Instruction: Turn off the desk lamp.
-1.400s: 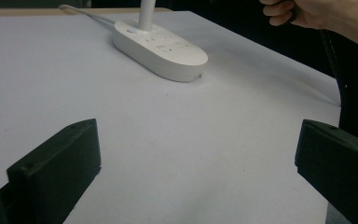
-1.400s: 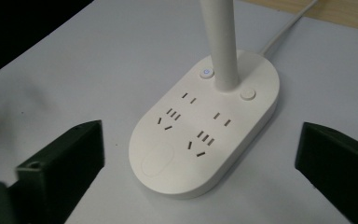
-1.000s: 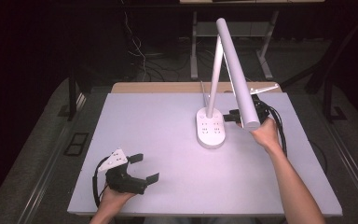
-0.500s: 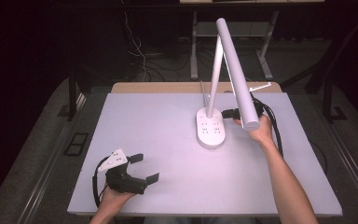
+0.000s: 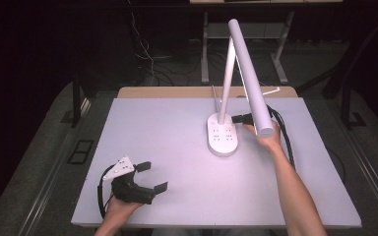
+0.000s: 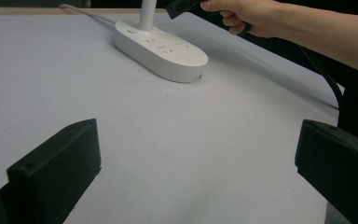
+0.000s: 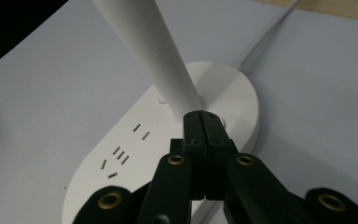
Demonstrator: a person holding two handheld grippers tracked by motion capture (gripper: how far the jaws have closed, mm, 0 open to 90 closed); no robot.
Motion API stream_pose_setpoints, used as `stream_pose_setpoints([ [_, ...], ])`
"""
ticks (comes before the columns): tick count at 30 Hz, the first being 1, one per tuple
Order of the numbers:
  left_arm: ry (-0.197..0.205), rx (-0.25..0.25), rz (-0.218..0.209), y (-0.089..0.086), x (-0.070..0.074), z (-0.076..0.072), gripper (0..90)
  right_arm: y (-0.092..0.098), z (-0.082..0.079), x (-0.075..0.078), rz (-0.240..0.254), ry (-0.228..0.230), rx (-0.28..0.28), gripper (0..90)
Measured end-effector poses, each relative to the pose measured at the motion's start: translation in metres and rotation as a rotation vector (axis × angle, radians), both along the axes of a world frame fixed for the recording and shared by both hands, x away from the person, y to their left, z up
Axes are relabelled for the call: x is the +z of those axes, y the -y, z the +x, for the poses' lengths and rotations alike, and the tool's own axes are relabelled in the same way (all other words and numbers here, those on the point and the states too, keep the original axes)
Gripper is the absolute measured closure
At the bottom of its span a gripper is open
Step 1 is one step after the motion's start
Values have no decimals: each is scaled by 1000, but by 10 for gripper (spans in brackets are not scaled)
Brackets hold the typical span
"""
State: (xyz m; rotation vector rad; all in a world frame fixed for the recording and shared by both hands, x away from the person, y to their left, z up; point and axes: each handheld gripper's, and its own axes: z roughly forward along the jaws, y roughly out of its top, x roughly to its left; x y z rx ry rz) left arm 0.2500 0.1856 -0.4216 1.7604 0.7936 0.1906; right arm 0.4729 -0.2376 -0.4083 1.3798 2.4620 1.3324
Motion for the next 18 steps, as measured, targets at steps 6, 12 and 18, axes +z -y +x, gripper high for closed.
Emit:
stream_pose_setpoints([
  [6,-3,11,-6,-2,0,0,0,-6,4,-5,5,-10,-13,900],
  [12,-2,10,-9,-2,0,-1,0,-13,10,-10,-3,-24,-38,900],
  [18,-3,6,-4,-2,0,0,0,-15,14,-13,-18,-11,-43,900],
])
